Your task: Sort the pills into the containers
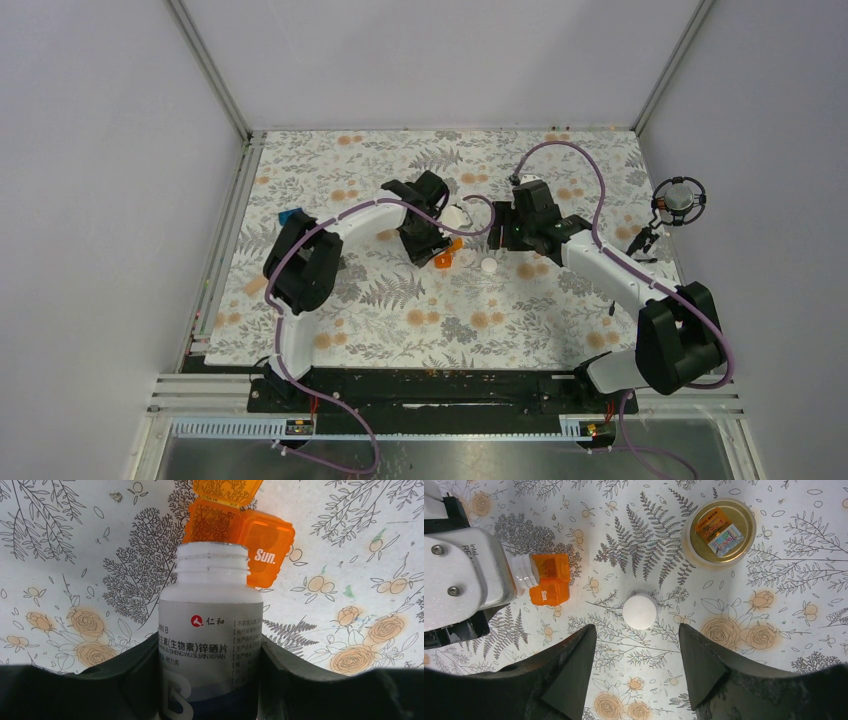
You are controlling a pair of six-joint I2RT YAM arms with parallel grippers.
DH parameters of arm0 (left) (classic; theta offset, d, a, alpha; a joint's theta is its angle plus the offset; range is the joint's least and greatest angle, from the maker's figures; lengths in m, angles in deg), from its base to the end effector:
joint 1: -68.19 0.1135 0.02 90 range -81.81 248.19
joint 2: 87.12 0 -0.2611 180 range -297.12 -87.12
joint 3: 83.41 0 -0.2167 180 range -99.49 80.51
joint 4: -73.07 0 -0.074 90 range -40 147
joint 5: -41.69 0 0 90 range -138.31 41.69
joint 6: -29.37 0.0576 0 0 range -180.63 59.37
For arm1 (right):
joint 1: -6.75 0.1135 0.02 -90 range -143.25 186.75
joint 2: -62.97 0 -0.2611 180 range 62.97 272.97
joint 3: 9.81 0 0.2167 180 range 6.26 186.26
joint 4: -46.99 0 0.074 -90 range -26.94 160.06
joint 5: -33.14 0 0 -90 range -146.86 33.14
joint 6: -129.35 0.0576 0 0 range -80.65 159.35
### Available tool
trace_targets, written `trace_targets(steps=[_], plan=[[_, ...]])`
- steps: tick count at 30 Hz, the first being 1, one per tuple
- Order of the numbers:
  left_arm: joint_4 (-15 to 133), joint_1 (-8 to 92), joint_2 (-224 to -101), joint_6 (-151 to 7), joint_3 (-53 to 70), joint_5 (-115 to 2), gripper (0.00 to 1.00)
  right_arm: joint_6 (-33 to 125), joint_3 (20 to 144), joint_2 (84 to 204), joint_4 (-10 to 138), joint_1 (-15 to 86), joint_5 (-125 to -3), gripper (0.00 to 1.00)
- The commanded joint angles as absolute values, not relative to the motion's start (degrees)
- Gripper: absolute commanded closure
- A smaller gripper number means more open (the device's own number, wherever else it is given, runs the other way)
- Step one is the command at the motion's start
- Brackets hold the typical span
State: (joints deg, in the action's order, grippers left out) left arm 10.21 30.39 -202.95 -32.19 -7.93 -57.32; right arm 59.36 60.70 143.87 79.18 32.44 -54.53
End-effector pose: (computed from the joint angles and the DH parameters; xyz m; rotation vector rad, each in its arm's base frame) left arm 0.2963 -0.2412 0.1801 1.5935 2.3850 -0.2578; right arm 0.2612 0.1230 0.2432 -0.0951 2.3382 0.3552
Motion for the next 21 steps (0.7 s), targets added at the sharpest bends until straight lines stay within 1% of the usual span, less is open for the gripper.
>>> trace_targets(steps=[1,16,21], plan=[[9.15,29.65,-203.14,-31.72,-10.66,-54.84,1.00,60.00,60.68,143.04,79.23,32.14,-55.07,0.31],[7.80,27.98,-203.86,-31.40,-12.05,-51.51,1.00,59.94,60.24,141.13,80.00,31.97,-54.86,0.32],[7.82,27.79,-204.05,-31.49,-12.22,-51.67,1.00,60.35,59.35,139.59,80.17,32.01,-51.46,0.37]])
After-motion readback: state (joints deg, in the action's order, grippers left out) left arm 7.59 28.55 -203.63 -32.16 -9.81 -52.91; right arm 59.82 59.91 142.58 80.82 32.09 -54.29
